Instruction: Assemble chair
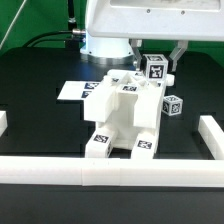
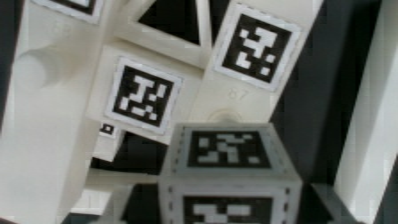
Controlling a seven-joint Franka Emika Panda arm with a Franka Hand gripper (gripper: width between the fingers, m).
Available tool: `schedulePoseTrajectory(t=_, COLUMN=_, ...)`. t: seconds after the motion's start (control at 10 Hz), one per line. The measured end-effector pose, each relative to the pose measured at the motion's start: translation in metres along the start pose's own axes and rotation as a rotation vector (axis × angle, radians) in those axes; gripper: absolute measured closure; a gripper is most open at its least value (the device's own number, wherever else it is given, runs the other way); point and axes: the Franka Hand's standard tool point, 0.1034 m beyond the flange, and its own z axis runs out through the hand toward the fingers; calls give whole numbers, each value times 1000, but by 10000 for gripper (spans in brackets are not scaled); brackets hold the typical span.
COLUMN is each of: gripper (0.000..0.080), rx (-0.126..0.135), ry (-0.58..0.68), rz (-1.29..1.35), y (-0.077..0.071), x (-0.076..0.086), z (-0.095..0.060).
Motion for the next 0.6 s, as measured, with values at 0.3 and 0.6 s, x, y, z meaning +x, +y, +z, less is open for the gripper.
schedulePoseTrajectory(t=0.3, gripper=515, rx=5, ry=32, rz=13, y=-4, x=-5, z=1)
schedulePoseTrajectory(t=0.6, gripper=515, rx=8, ry=31, rz=17, y=-5, x=-8, z=2)
